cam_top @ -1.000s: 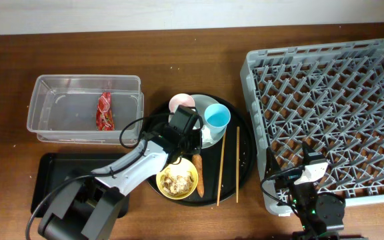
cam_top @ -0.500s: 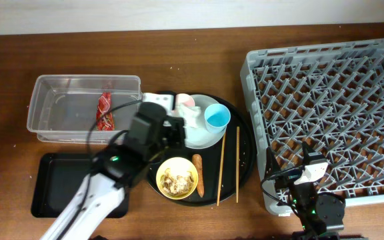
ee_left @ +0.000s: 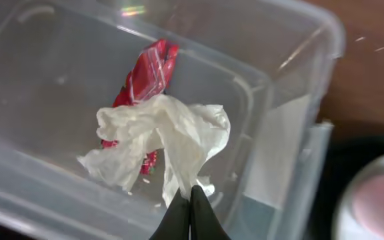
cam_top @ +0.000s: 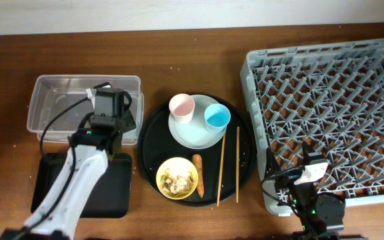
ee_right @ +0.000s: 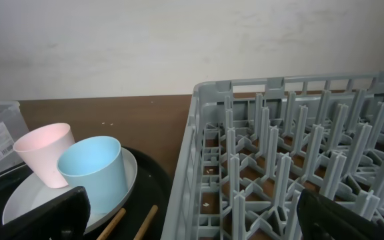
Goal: Sort waste into correct bins and load items into the dishwasher rack
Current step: 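Release the tissue into the clear plastic bin, then grasp the rim of the yellow bowl with the left gripper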
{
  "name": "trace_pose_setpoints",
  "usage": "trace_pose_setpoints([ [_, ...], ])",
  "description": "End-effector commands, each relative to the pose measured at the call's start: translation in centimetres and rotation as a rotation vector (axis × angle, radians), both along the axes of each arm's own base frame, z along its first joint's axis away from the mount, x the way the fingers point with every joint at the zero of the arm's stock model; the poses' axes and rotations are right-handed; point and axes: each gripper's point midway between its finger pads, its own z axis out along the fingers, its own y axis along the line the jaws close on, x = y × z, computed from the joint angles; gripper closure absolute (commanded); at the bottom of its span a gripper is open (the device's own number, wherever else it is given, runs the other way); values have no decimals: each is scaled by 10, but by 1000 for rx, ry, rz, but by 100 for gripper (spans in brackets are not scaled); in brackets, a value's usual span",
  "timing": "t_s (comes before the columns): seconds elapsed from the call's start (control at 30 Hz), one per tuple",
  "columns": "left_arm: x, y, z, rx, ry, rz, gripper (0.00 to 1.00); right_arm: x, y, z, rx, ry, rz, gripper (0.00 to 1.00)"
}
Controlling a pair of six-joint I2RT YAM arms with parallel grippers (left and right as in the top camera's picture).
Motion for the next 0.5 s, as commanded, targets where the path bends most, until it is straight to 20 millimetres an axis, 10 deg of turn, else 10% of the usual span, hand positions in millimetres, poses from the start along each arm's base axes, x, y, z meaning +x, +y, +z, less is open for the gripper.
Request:
trace_pose_setpoints([
  [0.0,5,-2,-6,-4,12,-18,93,0,2,-3,4,7,8,2],
  [0.07,9,-3,11,-11,-32,-20,30,0,2,-3,4,7,8,2],
  [0.17,6,-6,50,-33,-136,-40,17,0,2,-3,4,7,8,2],
  [0.33,-29,-69,102,-299,-216,-310,35,0,2,-3,4,7,8,2],
  [0.47,-85,-111,81,-360,-21,-462,78,0,2,-3,4,7,8,2],
])
